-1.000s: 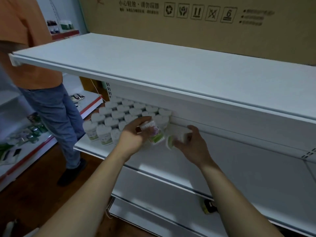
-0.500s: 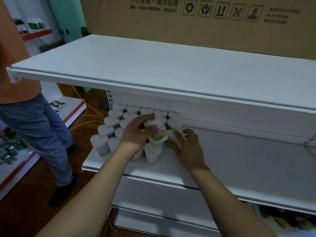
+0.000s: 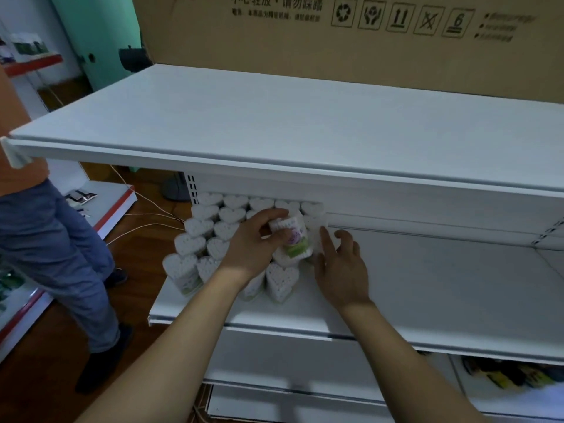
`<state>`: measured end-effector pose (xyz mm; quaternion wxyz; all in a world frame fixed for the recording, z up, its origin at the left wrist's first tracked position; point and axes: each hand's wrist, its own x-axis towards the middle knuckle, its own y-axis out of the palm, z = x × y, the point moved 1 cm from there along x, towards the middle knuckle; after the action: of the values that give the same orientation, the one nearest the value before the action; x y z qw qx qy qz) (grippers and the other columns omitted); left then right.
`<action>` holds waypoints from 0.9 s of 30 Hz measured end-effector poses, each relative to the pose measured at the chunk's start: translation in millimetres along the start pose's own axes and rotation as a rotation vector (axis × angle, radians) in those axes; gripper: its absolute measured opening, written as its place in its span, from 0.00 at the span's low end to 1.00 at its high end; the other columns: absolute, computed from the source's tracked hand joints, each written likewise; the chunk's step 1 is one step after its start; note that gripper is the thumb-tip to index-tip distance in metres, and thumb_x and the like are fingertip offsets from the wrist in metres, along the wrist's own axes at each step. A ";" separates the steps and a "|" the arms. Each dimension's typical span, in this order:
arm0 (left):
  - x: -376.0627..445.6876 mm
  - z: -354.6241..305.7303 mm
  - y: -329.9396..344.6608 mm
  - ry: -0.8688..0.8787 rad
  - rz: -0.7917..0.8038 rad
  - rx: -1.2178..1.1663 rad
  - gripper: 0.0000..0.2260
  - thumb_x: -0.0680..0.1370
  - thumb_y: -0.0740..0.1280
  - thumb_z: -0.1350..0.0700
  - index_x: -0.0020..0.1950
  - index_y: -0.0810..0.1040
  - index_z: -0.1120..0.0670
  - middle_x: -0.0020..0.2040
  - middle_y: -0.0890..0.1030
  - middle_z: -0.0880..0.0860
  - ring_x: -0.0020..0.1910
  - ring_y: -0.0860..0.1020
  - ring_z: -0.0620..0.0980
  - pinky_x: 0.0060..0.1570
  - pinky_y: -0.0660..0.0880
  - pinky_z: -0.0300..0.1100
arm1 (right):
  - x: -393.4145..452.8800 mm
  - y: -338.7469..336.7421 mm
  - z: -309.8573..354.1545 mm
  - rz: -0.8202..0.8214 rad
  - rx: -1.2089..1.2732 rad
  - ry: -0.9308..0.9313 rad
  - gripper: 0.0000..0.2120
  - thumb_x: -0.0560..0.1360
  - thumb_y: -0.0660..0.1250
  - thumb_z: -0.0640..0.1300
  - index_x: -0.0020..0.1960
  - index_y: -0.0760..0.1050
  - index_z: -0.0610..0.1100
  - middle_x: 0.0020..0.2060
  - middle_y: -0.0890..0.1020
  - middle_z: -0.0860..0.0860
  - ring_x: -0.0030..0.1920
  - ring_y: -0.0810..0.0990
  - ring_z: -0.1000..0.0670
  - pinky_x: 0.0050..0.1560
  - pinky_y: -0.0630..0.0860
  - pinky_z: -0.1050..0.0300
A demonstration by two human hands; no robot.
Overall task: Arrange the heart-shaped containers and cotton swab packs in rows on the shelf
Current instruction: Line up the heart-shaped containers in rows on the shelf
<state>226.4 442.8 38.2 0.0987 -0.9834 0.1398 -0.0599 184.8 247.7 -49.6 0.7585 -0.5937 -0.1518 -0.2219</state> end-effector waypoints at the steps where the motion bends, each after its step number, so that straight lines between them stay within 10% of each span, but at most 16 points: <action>1: 1.7 0.4 1.0 0.003 0.013 0.005 0.14 0.78 0.72 0.57 0.59 0.78 0.41 0.60 0.79 0.44 0.60 0.77 0.46 0.59 0.76 0.44 | 1.8 -6.4 -0.9 -0.025 0.061 0.032 0.24 0.77 0.60 0.46 0.71 0.72 0.41 0.61 0.75 0.37 0.54 0.76 0.35 0.41 0.79 0.45; 4: 6.6 0.6 6.4 0.023 0.067 0.033 0.13 0.78 0.72 0.56 0.59 0.78 0.41 0.57 0.79 0.40 0.58 0.78 0.44 0.54 0.75 0.34 | 11.0 -35.5 -2.2 -0.046 0.437 0.137 0.24 0.79 0.55 0.49 0.73 0.71 0.44 0.63 0.77 0.45 0.60 0.76 0.44 0.56 0.77 0.50; 8: 10.8 -6.9 22.6 0.048 0.180 0.073 0.15 0.78 0.72 0.55 0.64 0.79 0.46 0.61 0.79 0.42 0.58 0.77 0.39 0.51 0.72 0.25 | 21.6 -75.3 3.4 0.124 0.583 -0.013 0.29 0.78 0.66 0.55 0.77 0.62 0.56 0.67 0.70 0.57 0.59 0.74 0.61 0.54 0.75 0.66; 14: 12.1 -6.5 37.8 0.106 0.280 0.237 0.26 0.78 0.72 0.54 0.73 0.67 0.46 0.67 0.71 0.41 0.68 0.69 0.41 0.63 0.66 0.31 | 15.7 -73.9 -12.4 0.162 0.491 -0.068 0.25 0.75 0.73 0.52 0.70 0.73 0.52 0.61 0.76 0.56 0.55 0.79 0.54 0.53 0.79 0.56; 21: 6.4 25.5 22.2 0.246 0.256 0.966 0.20 0.80 0.59 0.50 0.71 0.73 0.52 0.76 0.67 0.51 0.78 0.58 0.55 0.75 0.56 0.52 | -35.7 -38.0 -23.0 0.129 0.401 0.090 0.24 0.73 0.72 0.48 0.67 0.71 0.49 0.63 0.71 0.52 0.50 0.79 0.50 0.50 0.80 0.51; 27: 0.2 38.9 28.6 0.264 0.274 1.073 0.19 0.85 0.54 0.51 0.76 0.67 0.50 0.80 0.60 0.49 0.80 0.53 0.51 0.77 0.50 0.48 | -42.7 -5.7 -4.6 0.142 0.208 0.029 0.27 0.74 0.69 0.52 0.70 0.73 0.43 0.66 0.75 0.37 0.58 0.80 0.37 0.47 0.82 0.47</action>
<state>224.6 422.7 -5.7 0.5729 -0.7528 0.2271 -0.2315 145.2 248.8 -67.1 0.8319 -0.5178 -0.1207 -0.1592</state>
